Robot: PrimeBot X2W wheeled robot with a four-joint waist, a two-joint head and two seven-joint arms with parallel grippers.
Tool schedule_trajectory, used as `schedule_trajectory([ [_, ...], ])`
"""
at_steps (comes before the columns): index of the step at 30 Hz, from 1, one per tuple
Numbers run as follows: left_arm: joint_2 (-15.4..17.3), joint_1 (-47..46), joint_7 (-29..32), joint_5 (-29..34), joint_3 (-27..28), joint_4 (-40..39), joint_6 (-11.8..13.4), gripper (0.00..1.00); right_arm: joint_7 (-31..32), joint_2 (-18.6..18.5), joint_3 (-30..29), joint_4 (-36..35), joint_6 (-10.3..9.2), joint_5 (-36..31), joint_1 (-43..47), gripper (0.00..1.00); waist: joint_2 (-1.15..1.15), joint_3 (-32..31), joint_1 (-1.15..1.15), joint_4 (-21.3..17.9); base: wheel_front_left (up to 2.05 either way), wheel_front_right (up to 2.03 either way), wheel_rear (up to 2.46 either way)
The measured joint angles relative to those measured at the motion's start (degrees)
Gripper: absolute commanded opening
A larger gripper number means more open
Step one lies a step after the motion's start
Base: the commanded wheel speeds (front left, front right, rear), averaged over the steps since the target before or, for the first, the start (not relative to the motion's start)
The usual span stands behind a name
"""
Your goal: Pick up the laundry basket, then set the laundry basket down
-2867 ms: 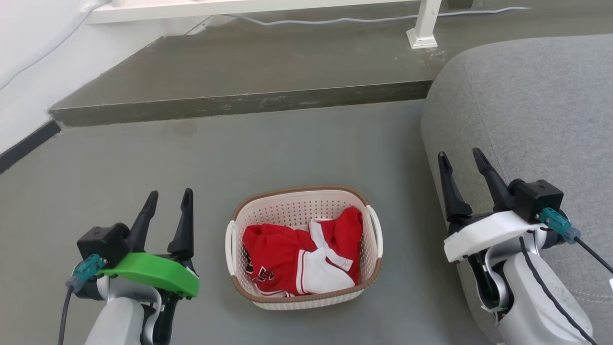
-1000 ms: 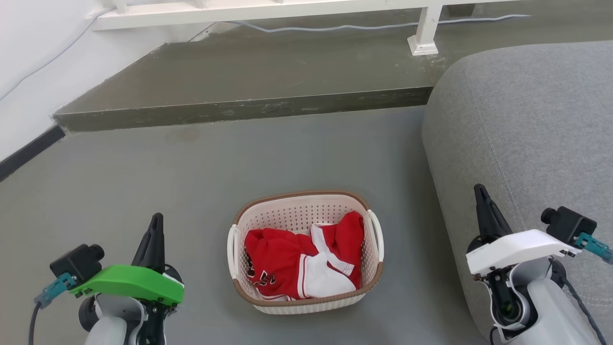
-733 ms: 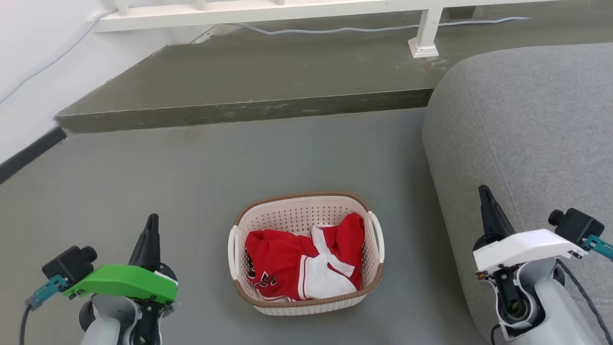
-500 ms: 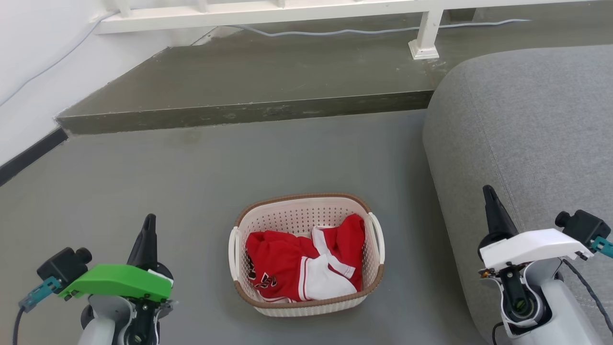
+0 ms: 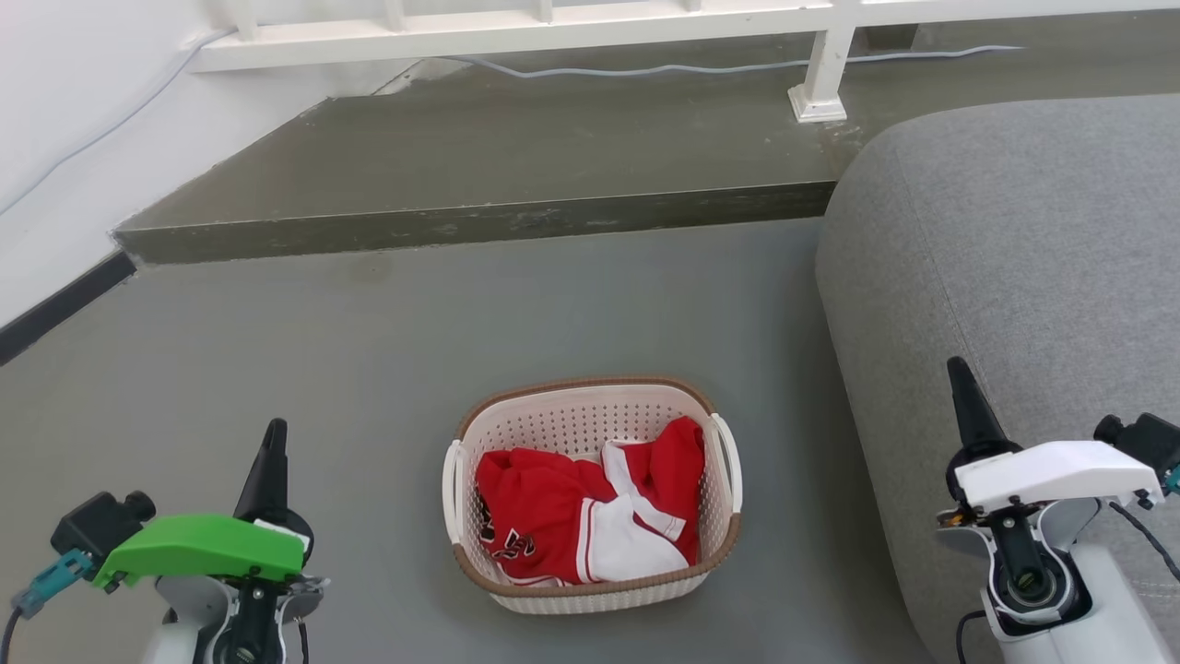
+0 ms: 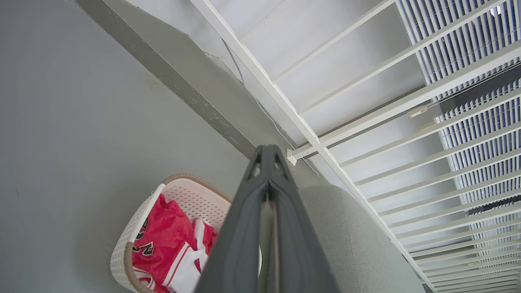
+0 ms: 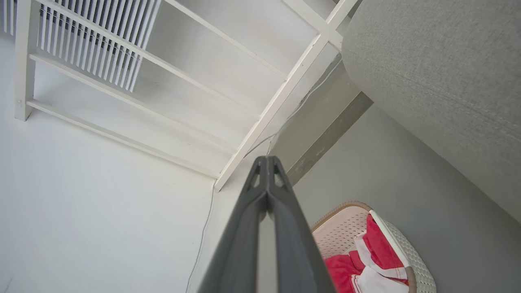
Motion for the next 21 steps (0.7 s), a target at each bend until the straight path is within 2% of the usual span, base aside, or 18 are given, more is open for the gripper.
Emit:
schedule_trajectory([
  [21,-0.18,0.41,3.64,-11.91,3.13,-0.70,-0.01,0.00,3.52,0.20,-3.69,0.01,1.22,13.82,0.03,0.00,0.00,-0.85,0.00,0.30,0.00,0.00,0.00],
])
